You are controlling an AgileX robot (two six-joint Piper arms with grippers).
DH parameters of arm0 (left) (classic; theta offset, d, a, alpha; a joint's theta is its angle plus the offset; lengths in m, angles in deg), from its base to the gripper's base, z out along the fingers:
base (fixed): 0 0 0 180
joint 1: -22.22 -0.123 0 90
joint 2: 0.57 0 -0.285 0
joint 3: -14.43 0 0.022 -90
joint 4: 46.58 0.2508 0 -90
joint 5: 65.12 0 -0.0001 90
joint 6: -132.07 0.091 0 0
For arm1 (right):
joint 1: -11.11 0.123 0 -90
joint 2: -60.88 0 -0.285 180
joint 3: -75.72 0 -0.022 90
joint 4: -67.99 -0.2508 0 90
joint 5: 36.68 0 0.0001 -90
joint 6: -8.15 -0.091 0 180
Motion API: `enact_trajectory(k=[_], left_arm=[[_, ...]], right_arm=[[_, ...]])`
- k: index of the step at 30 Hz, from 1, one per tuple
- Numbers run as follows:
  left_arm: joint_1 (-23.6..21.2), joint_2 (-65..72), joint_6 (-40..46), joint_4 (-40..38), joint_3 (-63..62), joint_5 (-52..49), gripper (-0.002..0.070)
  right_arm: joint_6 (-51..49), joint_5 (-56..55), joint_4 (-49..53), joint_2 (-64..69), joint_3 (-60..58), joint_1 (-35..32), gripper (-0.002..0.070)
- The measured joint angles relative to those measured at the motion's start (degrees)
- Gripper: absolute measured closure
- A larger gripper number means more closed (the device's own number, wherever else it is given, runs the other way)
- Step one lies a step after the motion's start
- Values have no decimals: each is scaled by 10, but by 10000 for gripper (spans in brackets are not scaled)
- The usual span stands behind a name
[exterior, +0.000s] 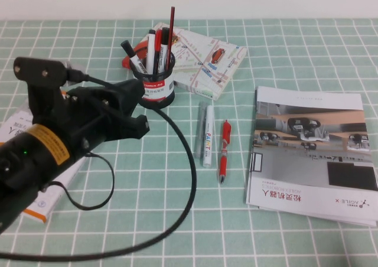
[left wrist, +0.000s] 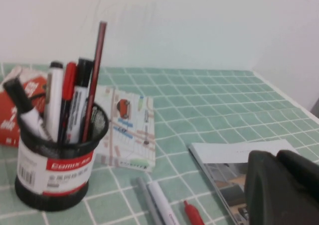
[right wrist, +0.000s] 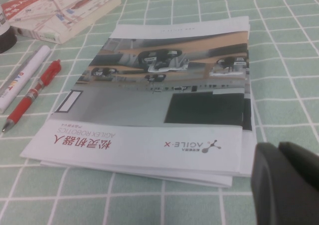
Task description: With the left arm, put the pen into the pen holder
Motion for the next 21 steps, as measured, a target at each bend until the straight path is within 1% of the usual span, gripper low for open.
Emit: enact_trajectory(k=[3, 6, 8, 11, 12, 15, 21], left_arm=[[0, -14, 6, 14, 3, 2, 677], [0, -36, 47, -3, 11, -15, 677], [0, -69, 96, -46, 18, -48, 677], [-3, -119, 202, -132, 31, -93, 678], [-7, -133, 225, -148, 38, -99, 678], [-31, -179, 266, -178, 63, -107, 678], [-113, -285, 276, -188, 134, -132, 678]], right_arm=[[0, 0, 0, 0, 0, 0, 696], [0, 0, 0, 0, 0, 0, 696], [0, 0, 0, 0, 0, 0, 696], [0, 0, 0, 0, 0, 0, 696], [0, 0, 0, 0, 0, 0, 696], [0, 0, 0, 0, 0, 0, 696], [0, 0, 0, 0, 0, 0, 696]])
